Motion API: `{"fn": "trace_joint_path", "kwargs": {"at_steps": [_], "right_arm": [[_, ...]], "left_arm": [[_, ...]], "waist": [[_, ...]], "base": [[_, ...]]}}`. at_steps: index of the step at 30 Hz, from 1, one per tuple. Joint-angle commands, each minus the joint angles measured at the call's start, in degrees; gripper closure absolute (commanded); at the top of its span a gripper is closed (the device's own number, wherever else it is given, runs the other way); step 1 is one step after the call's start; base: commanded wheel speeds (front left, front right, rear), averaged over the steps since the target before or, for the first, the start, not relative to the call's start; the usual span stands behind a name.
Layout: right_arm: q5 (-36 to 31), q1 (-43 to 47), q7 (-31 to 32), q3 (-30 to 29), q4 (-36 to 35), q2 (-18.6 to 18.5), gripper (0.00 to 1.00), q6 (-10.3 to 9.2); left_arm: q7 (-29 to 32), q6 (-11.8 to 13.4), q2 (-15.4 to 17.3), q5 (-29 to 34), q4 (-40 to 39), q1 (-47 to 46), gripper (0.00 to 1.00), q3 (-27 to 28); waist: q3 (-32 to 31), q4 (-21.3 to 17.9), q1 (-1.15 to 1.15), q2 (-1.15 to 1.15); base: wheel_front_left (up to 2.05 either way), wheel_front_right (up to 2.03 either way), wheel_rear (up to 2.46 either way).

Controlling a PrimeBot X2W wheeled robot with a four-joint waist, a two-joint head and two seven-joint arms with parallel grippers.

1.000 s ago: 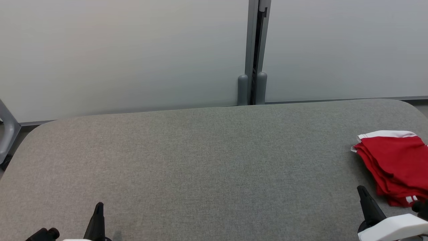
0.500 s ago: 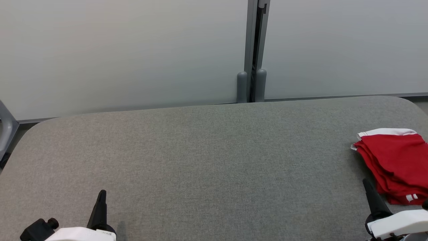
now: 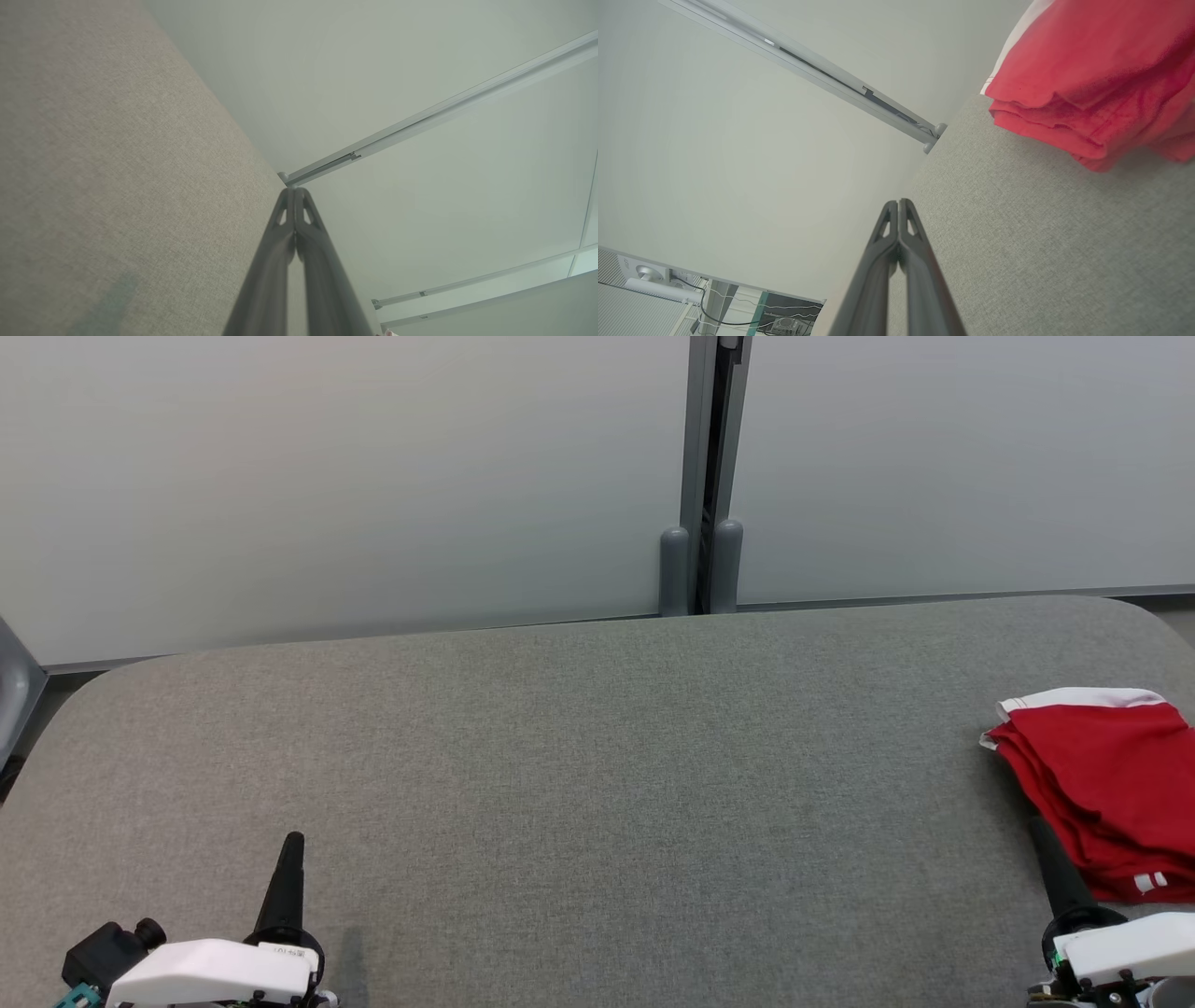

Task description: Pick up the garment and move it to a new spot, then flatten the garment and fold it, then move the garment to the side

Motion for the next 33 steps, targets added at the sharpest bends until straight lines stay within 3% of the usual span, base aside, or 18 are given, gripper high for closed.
{"fn": "trace_joint_path", "kwargs": {"at_steps": [1,33], "right_arm": [[1.77,-1.18,0.26,-0.42,-0.47,-0.55,1.0,0.09],[18.35,-3.19,1.09,-2.78,0.62,-0.76,1.0,0.11]], "left_arm": [[0.32,-0.67,0.28,-1.51,-0.3,-1.96,1.0,0.44],[3.25,-3.2,-1.36,-14.6,1.48,-7.09,1.0,1.17]], "waist": [[0.07,-0.02,0.0,0.0],[1.62,-0.39,0.0,0.0]], "base": [[0.0,0.0,0.0],[0.0,0.0,0.0]]}}
